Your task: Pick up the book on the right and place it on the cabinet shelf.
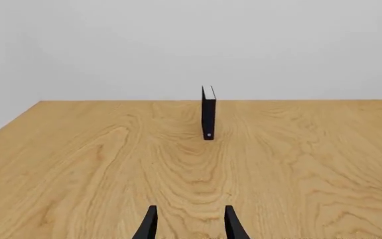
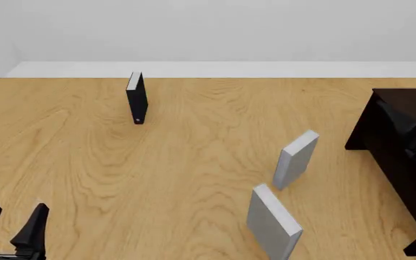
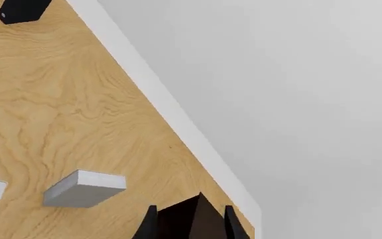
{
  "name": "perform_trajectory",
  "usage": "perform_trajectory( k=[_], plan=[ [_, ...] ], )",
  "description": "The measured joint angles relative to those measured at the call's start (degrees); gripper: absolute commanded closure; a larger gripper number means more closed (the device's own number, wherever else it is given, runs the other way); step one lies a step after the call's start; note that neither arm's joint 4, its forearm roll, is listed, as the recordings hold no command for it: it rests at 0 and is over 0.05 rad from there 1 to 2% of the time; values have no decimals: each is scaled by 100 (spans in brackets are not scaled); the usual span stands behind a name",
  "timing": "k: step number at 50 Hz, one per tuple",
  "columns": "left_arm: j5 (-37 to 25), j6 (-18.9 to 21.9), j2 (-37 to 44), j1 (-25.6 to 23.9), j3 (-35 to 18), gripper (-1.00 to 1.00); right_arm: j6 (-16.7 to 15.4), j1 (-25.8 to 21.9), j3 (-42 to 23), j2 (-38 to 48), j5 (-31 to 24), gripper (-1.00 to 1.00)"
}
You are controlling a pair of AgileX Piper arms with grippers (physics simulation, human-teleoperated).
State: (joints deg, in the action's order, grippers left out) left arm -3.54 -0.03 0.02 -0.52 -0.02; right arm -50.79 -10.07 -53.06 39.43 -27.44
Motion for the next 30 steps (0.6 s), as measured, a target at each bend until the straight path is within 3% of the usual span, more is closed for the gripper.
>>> perform_trajectory(
  k=[18,30],
  plan=[
    [-40,48,0,-62,0,-100,-1255,-22,-661,587,-635,-100],
    [-74,62,0,-107,0,-100,-1909,-61,-939,915,-950,-100]
  ],
)
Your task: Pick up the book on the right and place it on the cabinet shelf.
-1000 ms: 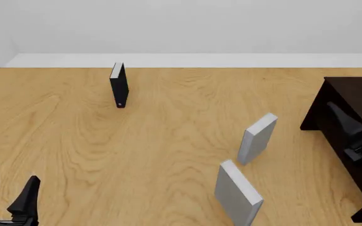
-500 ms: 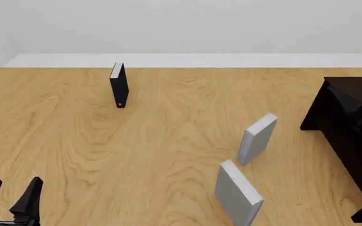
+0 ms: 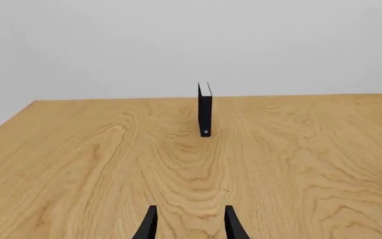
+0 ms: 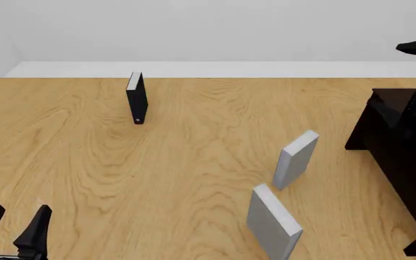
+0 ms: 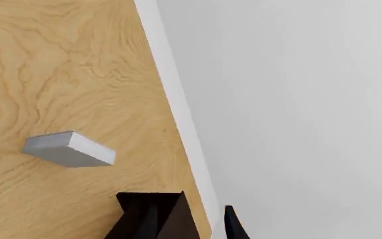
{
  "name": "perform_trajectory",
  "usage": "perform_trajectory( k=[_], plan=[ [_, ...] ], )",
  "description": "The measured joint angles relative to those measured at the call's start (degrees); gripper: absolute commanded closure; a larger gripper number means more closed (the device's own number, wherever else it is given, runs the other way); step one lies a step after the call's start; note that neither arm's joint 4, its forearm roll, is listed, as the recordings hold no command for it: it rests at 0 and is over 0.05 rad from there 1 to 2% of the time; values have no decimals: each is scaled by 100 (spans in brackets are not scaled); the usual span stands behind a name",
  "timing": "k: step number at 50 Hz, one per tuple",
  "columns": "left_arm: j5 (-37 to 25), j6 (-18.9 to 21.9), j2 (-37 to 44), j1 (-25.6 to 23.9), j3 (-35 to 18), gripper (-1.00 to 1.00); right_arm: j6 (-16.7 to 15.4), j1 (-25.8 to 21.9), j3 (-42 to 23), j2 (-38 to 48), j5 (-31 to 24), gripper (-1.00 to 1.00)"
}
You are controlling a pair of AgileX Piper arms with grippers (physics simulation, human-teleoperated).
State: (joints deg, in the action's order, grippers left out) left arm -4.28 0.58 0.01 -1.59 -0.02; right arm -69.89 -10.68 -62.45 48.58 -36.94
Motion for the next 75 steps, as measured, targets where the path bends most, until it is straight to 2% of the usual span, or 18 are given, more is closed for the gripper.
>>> perform_trajectory(
  k=[7,32,56,75],
  plan=[
    [-13,3,0,-39,0,-100,-358,-26,-81,184,-182,-100],
    [-57,16,0,-153,-1,-100,-1300,-214,-543,933,-885,-100],
    [-54,50,0,-211,0,-100,-1760,-417,-976,1752,-1329,-100],
    [-23,87,0,-217,0,-100,-1893,-453,-1105,2216,-1531,-100]
  ],
)
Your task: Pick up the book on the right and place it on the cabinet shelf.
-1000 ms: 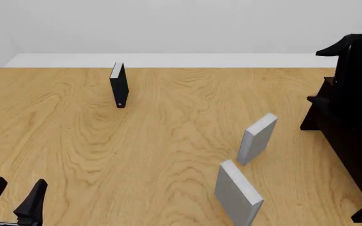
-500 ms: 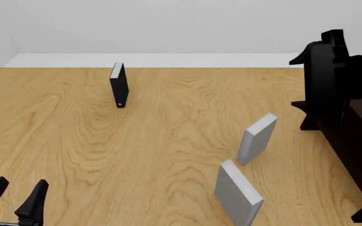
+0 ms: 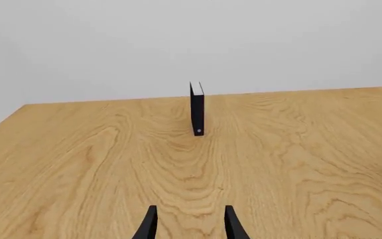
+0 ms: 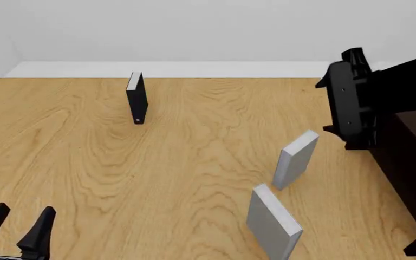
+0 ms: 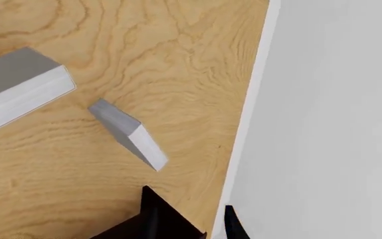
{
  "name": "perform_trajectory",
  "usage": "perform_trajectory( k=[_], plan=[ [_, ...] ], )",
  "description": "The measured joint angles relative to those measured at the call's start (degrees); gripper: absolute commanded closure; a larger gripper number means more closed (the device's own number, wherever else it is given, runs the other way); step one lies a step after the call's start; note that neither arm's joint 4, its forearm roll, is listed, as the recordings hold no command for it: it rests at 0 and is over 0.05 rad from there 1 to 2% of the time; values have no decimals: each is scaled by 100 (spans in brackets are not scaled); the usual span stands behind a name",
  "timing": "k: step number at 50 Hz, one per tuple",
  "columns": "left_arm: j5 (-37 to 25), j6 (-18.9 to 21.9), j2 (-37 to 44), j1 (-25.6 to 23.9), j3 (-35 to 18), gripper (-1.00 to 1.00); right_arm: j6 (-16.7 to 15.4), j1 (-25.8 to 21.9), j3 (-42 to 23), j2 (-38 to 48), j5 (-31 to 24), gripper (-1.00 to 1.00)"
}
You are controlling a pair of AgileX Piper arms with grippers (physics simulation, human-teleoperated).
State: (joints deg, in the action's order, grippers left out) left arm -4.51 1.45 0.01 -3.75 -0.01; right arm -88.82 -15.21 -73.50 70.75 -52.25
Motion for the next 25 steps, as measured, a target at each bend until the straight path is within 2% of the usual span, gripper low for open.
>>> perform_trajectory(
  k=[25],
  plan=[
    [-8,48,0,-92,0,-100,-467,98,366,150,-49,-100]
  ],
)
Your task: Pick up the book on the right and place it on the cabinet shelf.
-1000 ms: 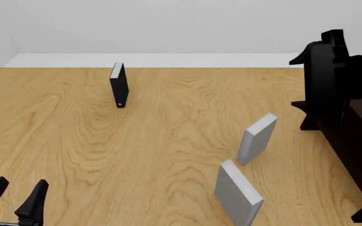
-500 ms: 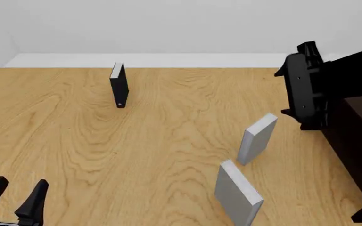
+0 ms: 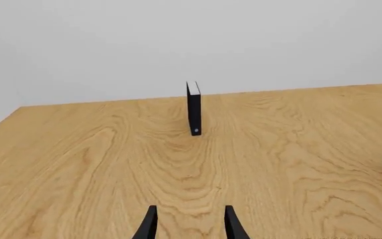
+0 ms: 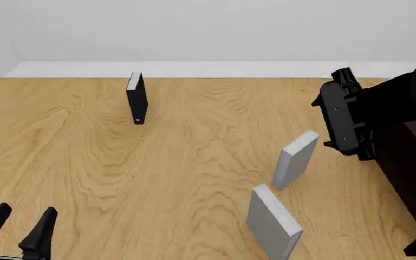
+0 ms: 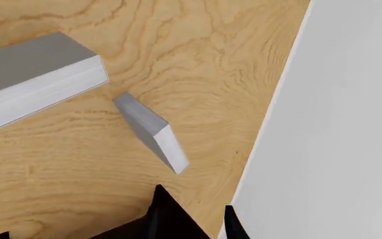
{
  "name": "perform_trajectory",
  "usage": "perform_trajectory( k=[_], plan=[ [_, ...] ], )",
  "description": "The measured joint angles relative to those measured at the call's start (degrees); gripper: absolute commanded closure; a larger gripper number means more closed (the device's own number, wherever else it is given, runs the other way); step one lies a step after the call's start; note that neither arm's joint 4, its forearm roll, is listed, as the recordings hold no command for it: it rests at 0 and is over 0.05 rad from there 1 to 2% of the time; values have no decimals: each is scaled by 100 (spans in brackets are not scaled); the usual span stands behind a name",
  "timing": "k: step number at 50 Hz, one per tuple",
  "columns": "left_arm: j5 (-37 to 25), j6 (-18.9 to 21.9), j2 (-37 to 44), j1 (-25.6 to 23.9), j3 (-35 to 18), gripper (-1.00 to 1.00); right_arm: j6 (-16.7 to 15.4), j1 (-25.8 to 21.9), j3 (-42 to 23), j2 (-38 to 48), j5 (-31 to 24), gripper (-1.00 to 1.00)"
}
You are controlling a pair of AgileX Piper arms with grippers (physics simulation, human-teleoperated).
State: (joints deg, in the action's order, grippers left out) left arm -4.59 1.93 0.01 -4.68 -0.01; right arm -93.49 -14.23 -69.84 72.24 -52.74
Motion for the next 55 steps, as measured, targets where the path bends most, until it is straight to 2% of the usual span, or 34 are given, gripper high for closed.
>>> perform_trajectory(
  k=[21,35,55],
  plan=[
    [-36,41,0,-80,0,-100,-523,54,496,139,294,-100],
    [-63,61,1,-97,-3,-100,-674,42,462,435,463,-100],
    [-85,75,1,-93,-2,-100,-661,-30,355,842,615,-100]
  ],
)
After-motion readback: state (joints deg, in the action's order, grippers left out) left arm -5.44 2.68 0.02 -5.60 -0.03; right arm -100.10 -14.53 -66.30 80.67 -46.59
